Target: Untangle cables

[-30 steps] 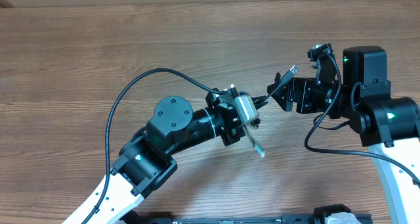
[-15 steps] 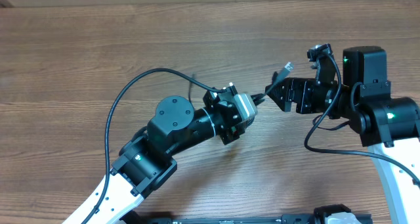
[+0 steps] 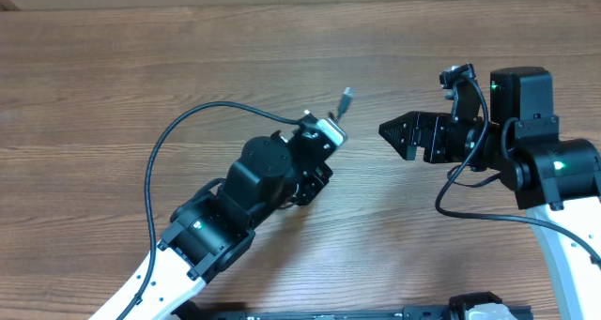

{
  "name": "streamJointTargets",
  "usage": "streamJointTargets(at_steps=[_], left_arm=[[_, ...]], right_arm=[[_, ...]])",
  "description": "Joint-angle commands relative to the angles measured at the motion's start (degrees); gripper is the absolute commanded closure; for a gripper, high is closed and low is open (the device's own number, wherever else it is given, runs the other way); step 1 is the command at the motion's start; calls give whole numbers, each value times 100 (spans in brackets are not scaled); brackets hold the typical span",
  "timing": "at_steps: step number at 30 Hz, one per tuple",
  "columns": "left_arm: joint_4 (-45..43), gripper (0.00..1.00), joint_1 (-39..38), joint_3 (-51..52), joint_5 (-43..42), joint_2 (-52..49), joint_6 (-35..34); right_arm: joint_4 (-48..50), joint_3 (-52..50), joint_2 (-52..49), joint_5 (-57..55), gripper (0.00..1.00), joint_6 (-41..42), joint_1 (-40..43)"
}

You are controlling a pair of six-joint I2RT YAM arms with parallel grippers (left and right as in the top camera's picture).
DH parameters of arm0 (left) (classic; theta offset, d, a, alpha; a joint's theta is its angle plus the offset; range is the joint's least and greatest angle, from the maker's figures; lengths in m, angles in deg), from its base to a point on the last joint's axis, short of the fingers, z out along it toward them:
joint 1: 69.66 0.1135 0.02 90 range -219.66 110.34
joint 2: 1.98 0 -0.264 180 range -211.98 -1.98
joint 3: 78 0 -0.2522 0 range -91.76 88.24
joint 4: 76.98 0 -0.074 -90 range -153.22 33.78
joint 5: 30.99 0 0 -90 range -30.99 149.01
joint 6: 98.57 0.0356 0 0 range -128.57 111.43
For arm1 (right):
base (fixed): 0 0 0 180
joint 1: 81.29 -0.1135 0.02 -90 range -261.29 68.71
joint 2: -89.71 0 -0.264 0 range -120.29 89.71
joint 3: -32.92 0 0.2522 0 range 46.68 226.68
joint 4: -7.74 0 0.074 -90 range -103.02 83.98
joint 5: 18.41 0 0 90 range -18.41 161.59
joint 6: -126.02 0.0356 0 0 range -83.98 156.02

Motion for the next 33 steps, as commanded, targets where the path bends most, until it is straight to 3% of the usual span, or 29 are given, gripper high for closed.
streamJointTargets(at_steps=[1, 9, 11, 14, 15, 16, 17, 18, 20, 23, 33], left_arm=[[245, 96, -28, -13, 789, -149, -697], [922, 93, -28, -13, 898, -557, -1340], [1062, 86, -28, -13, 898, -678, -1491], [1185, 83, -28, -13, 898, -817, -1694], [1207, 76, -28, -13, 901, -839, -1751], [1224, 61, -28, -13, 901, -859, -1797], [1244, 37, -28, -13, 898, -863, -1849], [1248, 23, -28, -13, 898, -863, -1884], [1248, 18, -28, -13, 896, -863, -1902], [1248, 0, -28, -13, 942, -863, -1919], [1582, 0, -28, -13, 1464, -863, -2258]], right_arm=[[9, 70, -22, 44, 11, 107, -22], [-11, 70, -22, 44, 7, 107, -22], [-13, 70, -22, 44, 7, 107, -22], [-13, 70, -22, 44, 7, 107, -22], [-13, 70, -22, 44, 6, 107, -22], [-13, 70, -22, 42, 6, 107, -22], [-13, 70, -22, 42, 5, 107, -22], [-13, 70, -22, 42, 4, 107, -22], [-13, 70, -22, 42, 3, 107, -22], [-15, 70, -22, 42, 2, 105, -22], [-28, 70, -22, 42, 0, 105, -22]])
